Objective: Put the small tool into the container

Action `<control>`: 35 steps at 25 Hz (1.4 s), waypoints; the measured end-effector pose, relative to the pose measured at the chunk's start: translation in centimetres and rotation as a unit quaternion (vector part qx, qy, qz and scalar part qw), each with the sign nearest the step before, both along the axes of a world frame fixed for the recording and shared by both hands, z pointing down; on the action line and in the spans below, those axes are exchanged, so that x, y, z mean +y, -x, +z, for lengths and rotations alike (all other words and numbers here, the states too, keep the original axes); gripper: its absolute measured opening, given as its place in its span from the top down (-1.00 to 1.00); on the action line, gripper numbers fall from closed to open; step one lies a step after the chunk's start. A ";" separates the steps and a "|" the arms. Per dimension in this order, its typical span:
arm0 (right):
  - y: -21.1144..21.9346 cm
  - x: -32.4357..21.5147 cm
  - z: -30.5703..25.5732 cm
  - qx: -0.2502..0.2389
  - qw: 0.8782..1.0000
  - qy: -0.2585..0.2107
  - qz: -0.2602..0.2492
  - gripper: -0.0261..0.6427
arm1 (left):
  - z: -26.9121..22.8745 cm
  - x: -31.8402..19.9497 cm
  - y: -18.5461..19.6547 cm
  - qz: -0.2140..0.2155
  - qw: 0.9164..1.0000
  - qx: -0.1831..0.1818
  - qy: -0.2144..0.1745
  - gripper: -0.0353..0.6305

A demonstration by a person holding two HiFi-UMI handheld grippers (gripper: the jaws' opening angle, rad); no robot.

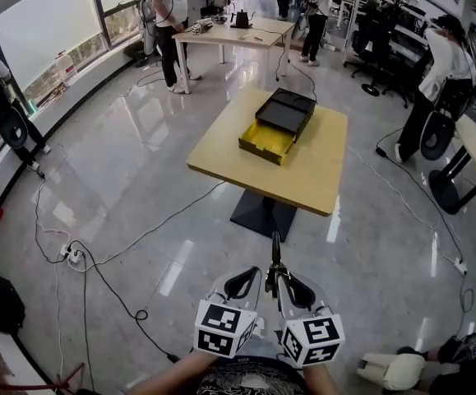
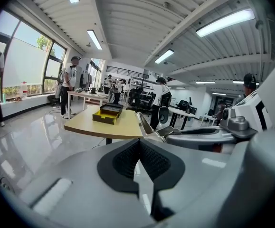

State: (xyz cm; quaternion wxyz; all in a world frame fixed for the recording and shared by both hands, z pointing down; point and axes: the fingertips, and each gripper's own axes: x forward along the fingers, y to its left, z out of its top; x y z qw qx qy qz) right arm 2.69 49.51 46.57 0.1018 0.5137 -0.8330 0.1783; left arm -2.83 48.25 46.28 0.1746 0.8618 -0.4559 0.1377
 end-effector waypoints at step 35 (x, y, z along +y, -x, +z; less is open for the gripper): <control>-2.0 -34.1 4.9 -0.005 1.000 0.022 -0.001 0.81 | 4.5 -34.3 -2.8 0.013 1.000 -0.007 0.014 0.84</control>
